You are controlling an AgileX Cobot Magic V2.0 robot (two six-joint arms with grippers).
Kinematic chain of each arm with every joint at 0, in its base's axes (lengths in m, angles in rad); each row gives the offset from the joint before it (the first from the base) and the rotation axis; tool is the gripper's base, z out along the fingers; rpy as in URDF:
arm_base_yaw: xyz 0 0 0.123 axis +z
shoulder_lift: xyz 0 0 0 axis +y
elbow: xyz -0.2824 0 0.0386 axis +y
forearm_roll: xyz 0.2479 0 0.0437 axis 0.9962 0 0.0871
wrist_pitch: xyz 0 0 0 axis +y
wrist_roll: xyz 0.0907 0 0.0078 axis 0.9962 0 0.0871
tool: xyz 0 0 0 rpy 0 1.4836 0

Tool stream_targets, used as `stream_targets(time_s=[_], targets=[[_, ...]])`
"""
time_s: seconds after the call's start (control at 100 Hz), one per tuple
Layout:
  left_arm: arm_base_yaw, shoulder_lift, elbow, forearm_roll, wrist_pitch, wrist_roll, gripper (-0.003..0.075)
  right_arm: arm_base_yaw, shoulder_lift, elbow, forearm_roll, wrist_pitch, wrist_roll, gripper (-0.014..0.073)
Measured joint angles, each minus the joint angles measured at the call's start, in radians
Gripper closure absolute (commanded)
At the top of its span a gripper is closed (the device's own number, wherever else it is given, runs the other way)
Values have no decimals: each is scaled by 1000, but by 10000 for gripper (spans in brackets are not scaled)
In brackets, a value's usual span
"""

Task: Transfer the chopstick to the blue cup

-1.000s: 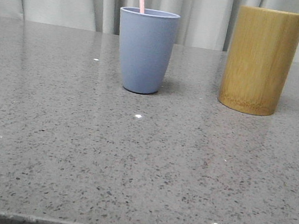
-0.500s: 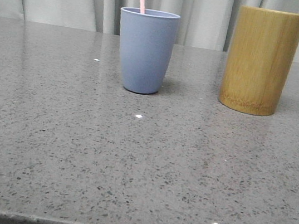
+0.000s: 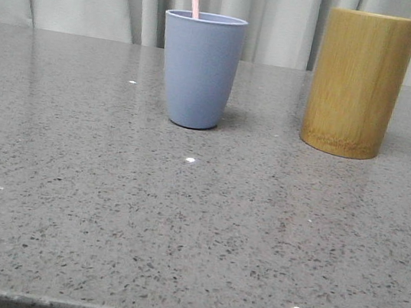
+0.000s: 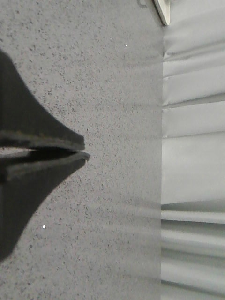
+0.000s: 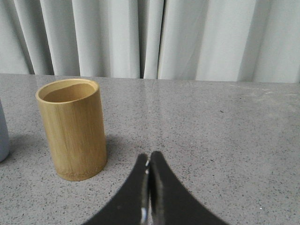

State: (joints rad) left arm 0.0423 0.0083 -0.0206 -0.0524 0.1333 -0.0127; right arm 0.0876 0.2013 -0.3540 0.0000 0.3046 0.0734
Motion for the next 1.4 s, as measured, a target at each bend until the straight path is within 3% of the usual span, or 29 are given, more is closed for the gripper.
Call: stream_targets(time_s=[1.4], targets=[[4,-12,24,0,24,-39,739,0,0,0,-16,0,0,664]])
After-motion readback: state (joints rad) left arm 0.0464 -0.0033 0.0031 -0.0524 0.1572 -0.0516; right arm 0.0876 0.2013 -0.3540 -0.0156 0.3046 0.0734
